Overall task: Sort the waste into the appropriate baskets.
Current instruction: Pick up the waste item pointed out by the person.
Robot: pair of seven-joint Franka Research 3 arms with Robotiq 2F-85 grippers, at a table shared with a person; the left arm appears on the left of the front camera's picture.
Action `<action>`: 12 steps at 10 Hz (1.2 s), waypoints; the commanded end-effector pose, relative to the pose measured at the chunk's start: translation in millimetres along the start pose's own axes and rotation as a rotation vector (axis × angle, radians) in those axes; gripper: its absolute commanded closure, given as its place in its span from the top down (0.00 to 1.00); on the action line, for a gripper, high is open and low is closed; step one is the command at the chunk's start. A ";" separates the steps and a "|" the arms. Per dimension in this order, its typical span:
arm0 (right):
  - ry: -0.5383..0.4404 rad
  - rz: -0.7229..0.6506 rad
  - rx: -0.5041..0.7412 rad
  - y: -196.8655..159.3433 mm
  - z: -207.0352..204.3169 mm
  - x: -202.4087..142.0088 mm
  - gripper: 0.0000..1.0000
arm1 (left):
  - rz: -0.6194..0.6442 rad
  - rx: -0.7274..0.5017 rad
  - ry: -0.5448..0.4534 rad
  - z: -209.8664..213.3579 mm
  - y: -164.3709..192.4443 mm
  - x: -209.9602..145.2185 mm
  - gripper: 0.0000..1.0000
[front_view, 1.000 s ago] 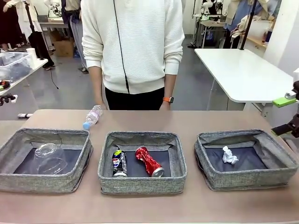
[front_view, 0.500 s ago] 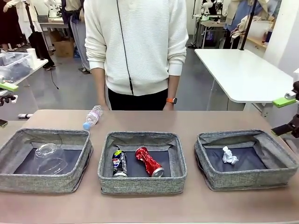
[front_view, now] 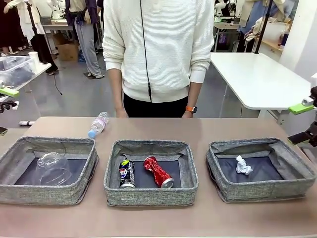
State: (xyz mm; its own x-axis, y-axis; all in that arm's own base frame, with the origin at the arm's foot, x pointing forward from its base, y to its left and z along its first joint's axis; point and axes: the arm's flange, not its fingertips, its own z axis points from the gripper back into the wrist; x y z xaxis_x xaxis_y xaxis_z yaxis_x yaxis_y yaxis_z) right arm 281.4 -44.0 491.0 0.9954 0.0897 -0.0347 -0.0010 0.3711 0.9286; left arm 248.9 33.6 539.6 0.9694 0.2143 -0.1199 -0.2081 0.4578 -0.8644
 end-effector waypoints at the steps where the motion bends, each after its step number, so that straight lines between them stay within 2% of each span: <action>1: 0.002 0.010 0.016 1.7 1.5 0.3 1.00 | -0.021 -0.017 -0.003 0.8 0.4 1.3 1.00; 7: 0.002 0.010 0.016 1.7 1.5 0.3 1.00 | 0.000 0.000 0.000 0.0 0.0 0.0 1.00; 8: 0.002 0.010 0.016 1.7 1.5 0.3 1.00 | -0.040 0.061 -0.069 -4.2 -7.0 9.4 1.00; 9: 0.002 0.010 0.016 1.7 1.5 0.3 1.00 | -0.141 0.205 -0.140 -10.6 -15.1 23.2 1.00; 10: 0.002 0.010 0.016 1.7 1.5 0.3 1.00 | -0.252 0.431 -0.292 -20.6 -25.5 42.2 1.00; 11: 0.002 0.010 0.016 1.7 1.5 0.3 1.00 | -0.396 0.781 -0.581 -35.5 -36.1 63.5 1.00; 12: 0.002 0.010 0.016 1.7 1.5 0.3 1.00 | -0.457 0.906 -0.605 -51.9 -40.6 77.1 1.00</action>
State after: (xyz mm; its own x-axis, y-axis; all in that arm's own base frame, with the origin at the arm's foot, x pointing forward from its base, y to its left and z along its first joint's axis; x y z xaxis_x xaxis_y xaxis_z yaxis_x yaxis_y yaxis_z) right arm 281.4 -44.0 491.0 0.9954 0.0898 -0.0347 -0.0011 0.3712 0.9286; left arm 315.3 -9.8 557.0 0.9349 0.1829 0.3041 0.0002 0.8566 -0.5159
